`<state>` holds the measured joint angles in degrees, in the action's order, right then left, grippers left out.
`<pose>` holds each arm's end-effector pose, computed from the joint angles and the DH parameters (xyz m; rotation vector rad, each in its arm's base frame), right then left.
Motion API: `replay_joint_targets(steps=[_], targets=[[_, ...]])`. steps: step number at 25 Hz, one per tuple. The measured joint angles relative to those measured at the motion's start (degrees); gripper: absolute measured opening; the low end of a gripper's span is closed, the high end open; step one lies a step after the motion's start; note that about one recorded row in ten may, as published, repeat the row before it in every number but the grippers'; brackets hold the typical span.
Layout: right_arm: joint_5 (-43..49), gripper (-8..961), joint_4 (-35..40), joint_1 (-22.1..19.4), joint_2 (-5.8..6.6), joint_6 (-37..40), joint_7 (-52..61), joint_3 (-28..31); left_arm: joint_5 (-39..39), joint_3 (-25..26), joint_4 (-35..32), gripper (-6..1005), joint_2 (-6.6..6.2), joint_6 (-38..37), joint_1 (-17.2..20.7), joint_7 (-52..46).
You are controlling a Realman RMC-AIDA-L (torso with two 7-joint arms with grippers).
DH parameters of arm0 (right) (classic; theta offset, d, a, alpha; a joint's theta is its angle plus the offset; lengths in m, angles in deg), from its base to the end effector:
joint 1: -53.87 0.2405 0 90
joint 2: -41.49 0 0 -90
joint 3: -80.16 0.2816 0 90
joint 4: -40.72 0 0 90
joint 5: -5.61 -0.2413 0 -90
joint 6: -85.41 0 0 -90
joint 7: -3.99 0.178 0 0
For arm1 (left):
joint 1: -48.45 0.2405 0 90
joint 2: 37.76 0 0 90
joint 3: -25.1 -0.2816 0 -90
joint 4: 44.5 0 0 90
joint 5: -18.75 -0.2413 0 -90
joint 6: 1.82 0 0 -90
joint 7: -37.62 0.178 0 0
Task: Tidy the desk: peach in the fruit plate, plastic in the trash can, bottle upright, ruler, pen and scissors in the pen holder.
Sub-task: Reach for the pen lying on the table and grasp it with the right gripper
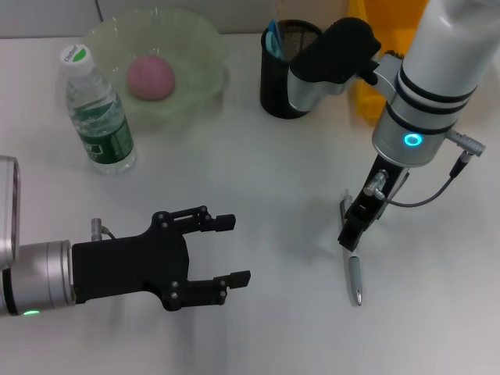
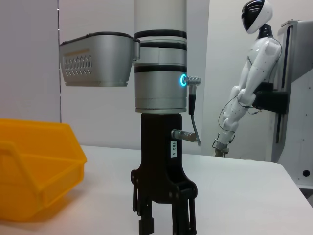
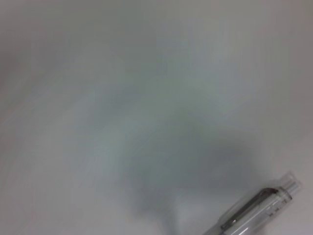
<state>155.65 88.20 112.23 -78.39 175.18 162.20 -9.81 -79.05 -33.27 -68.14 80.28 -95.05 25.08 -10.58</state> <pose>0.1678 0.4138 -0.1149 -2.5827 0.9817 -0.9926 -0.2985 0.2951 -0.0956 -2.8388 -0.1815 -0.8816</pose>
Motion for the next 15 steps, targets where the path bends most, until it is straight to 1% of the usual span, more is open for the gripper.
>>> replay_joint_targets(steps=[4,10,15], targets=[[0.0,708,-0.6,0.0,-0.01,-0.7,0.2,-0.3,0.0,0.0,0.0,754,0.0,0.0,-0.1,0.0],[-0.9,708,-1.4,0.1,-0.01,-2.3,0.3,-3.3,0.0,0.0,0.0,754,0.17,-0.4,-0.2,0.0],[-1.8,708,-1.4,0.2,-0.01,-2.9,0.4,-4.4,0.0,0.0,0.0,754,0.17,-0.4,-0.3,0.0]])
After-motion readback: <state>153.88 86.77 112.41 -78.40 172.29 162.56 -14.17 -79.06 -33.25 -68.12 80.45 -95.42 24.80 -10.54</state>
